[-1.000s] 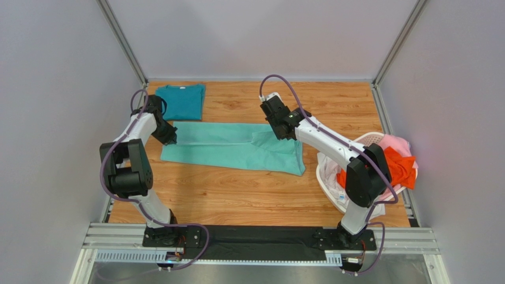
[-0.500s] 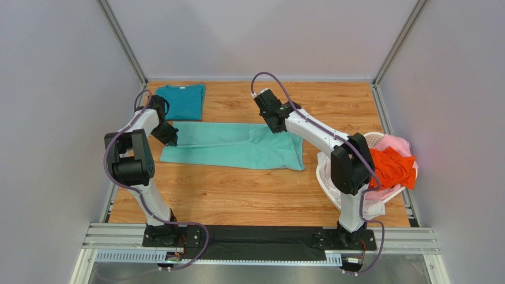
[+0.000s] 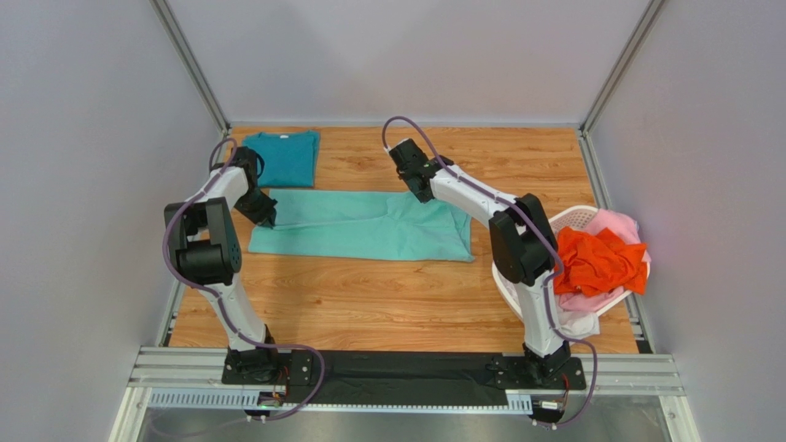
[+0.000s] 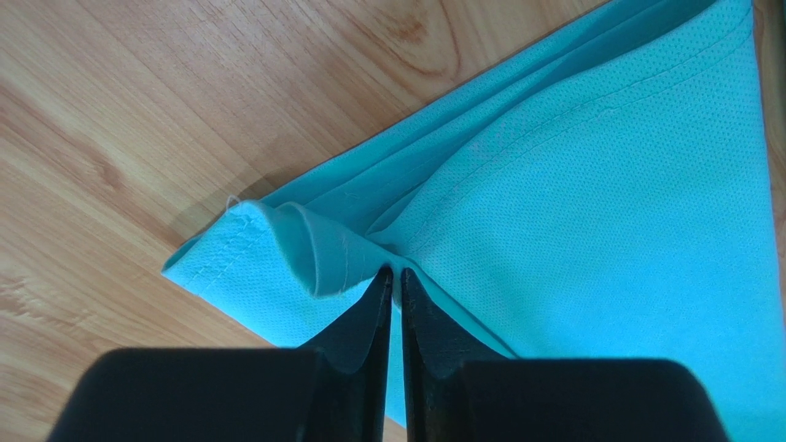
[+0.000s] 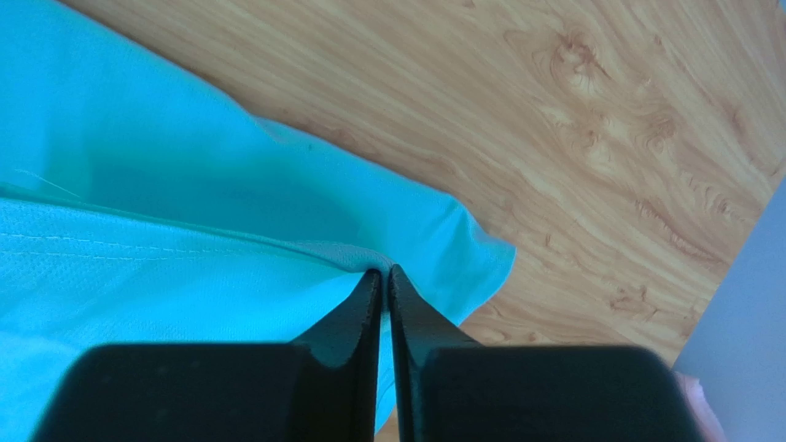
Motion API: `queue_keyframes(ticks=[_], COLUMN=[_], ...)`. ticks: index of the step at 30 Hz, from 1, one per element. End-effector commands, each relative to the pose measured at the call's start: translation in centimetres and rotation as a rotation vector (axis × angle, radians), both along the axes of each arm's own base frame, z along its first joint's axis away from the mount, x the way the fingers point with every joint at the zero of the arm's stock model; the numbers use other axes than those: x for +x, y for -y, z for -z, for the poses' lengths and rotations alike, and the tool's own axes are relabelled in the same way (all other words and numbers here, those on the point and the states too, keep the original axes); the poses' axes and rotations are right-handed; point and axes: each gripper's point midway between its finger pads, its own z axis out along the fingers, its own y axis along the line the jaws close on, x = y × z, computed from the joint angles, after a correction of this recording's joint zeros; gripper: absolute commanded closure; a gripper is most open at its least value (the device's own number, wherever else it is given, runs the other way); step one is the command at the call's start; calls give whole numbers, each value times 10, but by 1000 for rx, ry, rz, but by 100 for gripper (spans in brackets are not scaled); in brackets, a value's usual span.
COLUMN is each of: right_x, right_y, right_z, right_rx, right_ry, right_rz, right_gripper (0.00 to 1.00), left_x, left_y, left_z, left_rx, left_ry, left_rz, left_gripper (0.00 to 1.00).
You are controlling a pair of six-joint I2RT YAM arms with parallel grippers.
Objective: Fold and stack the t-shirts
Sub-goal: Fold the tshirt
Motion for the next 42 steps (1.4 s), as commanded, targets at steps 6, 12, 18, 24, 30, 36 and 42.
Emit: queue_keyframes(ticks=[6,12,18,24,30,36,42], right_x=[30,7,-62,-137,-151,-127,-105], right_y=[-2,-2,-15,-68,-71,-59,-45], right_z=[-19,-58,-55,-51,-17,8,40], right_rx=[-5,152,446,763,737,668,645], right_ry=[118,140,-27,-261,-356,-350,-393], right_rz=[50,126,183,25,48,131,173], right_gripper=[52,0,0,0,0,0,0], left_x=[8,14,15,14,20,21,19], left_y=[-3,10,34,59,83,78,75], left_z=[-26,-61,-71,-53,-26,-1,9], left_rx=[28,45,54,-3,-70,-51,-40], left_ry=[40,131,147,130,106,41,3], left_rz=[12,54,128,206,274,283,273], left_gripper=[33,0,0,0,0,0,0])
